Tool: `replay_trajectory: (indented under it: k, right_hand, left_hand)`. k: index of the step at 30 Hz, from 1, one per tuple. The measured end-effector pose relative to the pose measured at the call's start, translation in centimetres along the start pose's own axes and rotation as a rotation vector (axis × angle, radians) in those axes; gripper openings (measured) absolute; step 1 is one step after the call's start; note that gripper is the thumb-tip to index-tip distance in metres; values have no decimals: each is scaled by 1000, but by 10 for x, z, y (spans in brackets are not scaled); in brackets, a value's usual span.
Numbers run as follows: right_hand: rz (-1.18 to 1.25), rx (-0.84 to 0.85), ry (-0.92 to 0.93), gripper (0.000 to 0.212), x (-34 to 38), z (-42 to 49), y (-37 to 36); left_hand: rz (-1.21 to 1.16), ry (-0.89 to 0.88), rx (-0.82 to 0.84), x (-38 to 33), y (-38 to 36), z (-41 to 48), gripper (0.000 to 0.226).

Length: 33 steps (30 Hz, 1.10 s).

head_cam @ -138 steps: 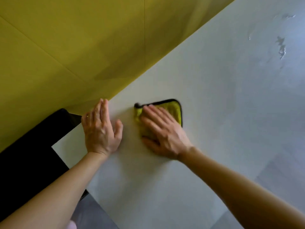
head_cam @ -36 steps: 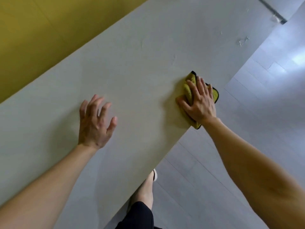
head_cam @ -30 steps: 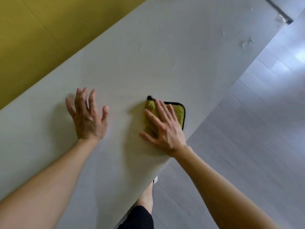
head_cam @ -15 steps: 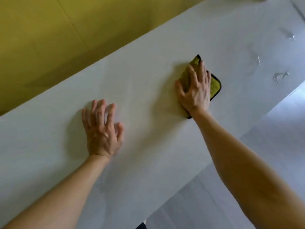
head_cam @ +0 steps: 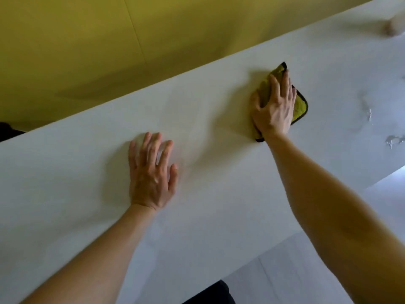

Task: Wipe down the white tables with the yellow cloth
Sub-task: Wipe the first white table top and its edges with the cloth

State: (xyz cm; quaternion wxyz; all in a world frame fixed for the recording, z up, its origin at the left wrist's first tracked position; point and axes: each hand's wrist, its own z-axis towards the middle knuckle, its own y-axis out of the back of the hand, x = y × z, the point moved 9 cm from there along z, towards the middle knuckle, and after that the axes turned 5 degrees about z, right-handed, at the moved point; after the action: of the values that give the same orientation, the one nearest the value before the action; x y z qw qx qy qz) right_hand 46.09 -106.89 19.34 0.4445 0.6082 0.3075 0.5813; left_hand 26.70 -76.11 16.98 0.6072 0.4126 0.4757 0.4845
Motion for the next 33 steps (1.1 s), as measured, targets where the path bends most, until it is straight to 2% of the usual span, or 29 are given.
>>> replay_trajectory:
  k: [2, 5, 7, 9, 10, 11, 14, 15, 16, 17, 20, 22, 23, 25, 28, 30, 31, 32, 33]
  right_hand:
    - [36, 30, 141, 67, 52, -49, -14]
    - [131, 342, 659, 61, 142, -148, -51]
    - [143, 476, 944, 59, 156, -168, -56]
    - [108, 494, 1040, 60, 129, -131, -49]
    - [86, 445, 967, 61, 104, -97, -42]
    - [62, 372, 818, 62, 75, -56, -34]
    - [-41, 100, 279, 67, 3, 18, -2]
    - [-37, 53, 183, 69, 6, 19, -4]
    - [-30, 43, 165, 69, 26, 12, -13]
    - [-8, 73, 238, 67, 62, -3, -26]
    - [106, 362, 791, 60, 195, -78, -84]
    - [168, 505, 1101, 58, 236, -110, -101]
    - [199, 519, 1154, 57, 231, -102, -100]
    - [216, 453, 1055, 54, 184, -47, -84]
    - [99, 173, 625, 53, 66, 75, -34]
    - [17, 28, 321, 58, 16, 110, -11]
    - [7, -11, 208, 60, 14, 104, -14]
    - [24, -14, 182, 60, 30, 87, -24]
    - [65, 25, 266, 58, 66, 60, -37]
  left_hand:
    - [19, 42, 9, 2, 1, 1, 65]
    - [79, 161, 13, 12, 3, 2, 71]
    - [94, 206, 13, 16, 0, -1, 70]
    - [100, 205, 31, 16, -4, -3, 70]
    - [103, 198, 37, 16, -4, -4, 70]
    - [104, 200, 40, 17, -5, -4, 70]
    - [98, 206, 41, 14, -3, -2, 71]
    - [98, 218, 43, 14, -3, -1, 70]
    - [104, 223, 45, 15, -4, 0, 70]
    - [114, 224, 48, 14, -4, 0, 70]
    - [155, 234, 52, 16, -4, -2, 69]
    - [167, 241, 38, 17, -3, -2, 69]
    - [163, 238, 42, 16, -3, -1, 70]
    - [146, 228, 60, 13, -4, 0, 71]
    - [136, 218, 61, 13, -3, 3, 72]
    - [146, 225, 72, 14, -3, 3, 73]
    - [152, 229, 79, 15, -3, 1, 73]
    - [158, 229, 86, 15, -3, 0, 74]
    - [163, 225, 90, 15, -4, 1, 74]
